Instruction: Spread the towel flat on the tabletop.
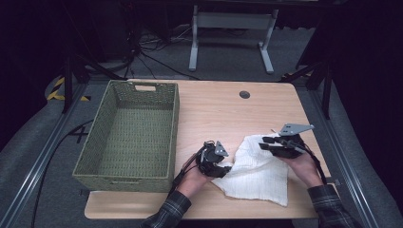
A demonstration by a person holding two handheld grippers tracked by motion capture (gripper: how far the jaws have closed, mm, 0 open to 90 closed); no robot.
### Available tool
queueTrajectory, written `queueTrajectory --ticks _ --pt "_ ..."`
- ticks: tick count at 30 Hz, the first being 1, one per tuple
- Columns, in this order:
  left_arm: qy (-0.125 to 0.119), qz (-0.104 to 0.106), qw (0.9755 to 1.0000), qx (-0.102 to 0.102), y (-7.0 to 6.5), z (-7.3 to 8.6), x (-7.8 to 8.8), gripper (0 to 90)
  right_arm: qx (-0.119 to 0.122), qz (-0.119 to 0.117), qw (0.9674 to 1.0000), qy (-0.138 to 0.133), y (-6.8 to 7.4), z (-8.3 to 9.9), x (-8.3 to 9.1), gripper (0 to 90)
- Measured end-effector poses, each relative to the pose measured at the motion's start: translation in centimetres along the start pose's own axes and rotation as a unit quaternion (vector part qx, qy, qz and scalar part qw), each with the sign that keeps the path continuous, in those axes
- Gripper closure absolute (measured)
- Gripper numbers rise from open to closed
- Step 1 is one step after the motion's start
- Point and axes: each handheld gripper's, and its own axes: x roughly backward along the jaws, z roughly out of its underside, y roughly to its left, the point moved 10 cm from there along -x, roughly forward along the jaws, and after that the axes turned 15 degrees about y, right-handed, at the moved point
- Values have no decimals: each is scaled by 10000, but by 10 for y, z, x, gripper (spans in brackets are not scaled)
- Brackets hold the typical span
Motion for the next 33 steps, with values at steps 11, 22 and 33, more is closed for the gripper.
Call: queueTrajectory --ticks 11,22,33 --pt "335 34 9993 -129 -5 5 -12 608 420 -410 9958 707 50 -15 -60 635" --pt "-118 -326 9990 266 8 -2 14 859 582 -200 9976 323 44 -24 -50 876" --pt "-1403 -969 9850 249 -2 -23 82 859 626 -5 9937 -925 39 -32 23 871"
